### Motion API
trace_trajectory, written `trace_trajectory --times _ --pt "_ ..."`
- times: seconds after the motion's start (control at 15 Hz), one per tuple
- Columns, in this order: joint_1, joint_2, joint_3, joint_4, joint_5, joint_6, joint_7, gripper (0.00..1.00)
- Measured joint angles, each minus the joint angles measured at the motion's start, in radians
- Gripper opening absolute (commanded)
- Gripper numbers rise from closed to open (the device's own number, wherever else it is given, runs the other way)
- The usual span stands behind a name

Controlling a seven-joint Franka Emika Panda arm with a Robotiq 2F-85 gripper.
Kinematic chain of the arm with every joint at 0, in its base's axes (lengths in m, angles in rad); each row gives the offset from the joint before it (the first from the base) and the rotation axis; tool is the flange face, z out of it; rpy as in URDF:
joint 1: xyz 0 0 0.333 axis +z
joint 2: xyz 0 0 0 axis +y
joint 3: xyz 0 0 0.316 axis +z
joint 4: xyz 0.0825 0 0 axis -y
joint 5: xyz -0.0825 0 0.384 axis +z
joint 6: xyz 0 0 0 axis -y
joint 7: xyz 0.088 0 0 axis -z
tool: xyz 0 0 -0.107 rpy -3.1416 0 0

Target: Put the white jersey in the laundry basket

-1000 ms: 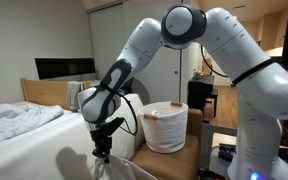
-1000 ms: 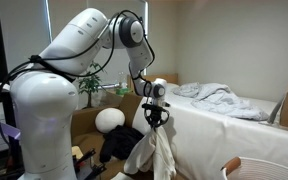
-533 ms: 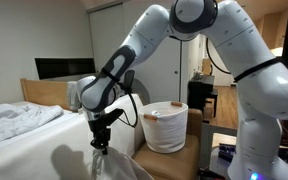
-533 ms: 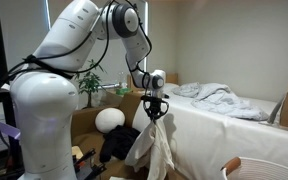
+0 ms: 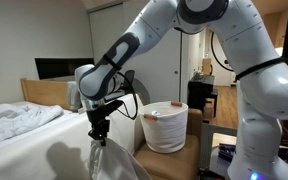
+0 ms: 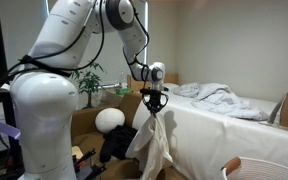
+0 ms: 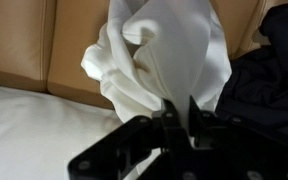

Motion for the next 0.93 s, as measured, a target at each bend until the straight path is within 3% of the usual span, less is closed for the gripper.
trace_trajectory --times 0.93 --pt "0.001 -0.176 0.02 -0.014 0.001 -0.047 0.103 0.1"
